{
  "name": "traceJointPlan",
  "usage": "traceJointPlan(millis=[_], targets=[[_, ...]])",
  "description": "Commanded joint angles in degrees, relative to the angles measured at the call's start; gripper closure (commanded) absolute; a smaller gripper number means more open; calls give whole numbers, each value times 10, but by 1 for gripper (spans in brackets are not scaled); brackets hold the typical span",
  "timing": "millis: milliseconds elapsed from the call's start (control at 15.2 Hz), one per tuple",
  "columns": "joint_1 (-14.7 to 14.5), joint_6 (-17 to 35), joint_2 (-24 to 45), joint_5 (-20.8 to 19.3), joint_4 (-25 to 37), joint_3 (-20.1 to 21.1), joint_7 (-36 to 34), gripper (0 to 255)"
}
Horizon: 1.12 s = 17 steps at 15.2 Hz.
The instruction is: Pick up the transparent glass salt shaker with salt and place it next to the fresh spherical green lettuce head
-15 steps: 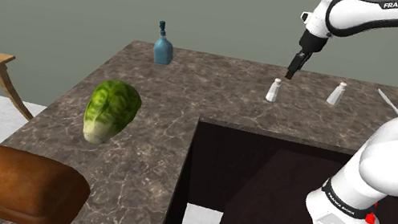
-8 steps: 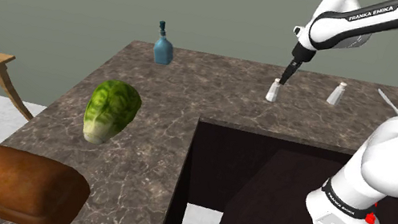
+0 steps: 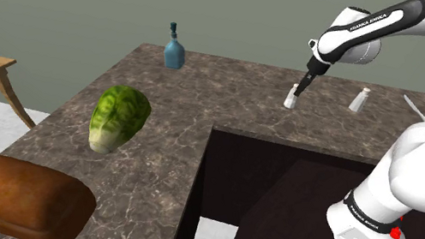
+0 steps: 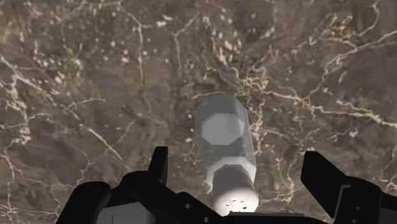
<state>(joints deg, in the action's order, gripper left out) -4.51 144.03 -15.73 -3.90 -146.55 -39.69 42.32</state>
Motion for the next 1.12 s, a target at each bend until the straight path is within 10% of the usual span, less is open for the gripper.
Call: traceJointPlan(millis=[0,660,726,1056], targets=[[-10,19,18,15,-2,-8,10,0],[-23,41,41,39,-5,-18,27,0],[-23,41,41,39,-5,-18,27,255],[-24,41,41,39,-5,-18,27,255]])
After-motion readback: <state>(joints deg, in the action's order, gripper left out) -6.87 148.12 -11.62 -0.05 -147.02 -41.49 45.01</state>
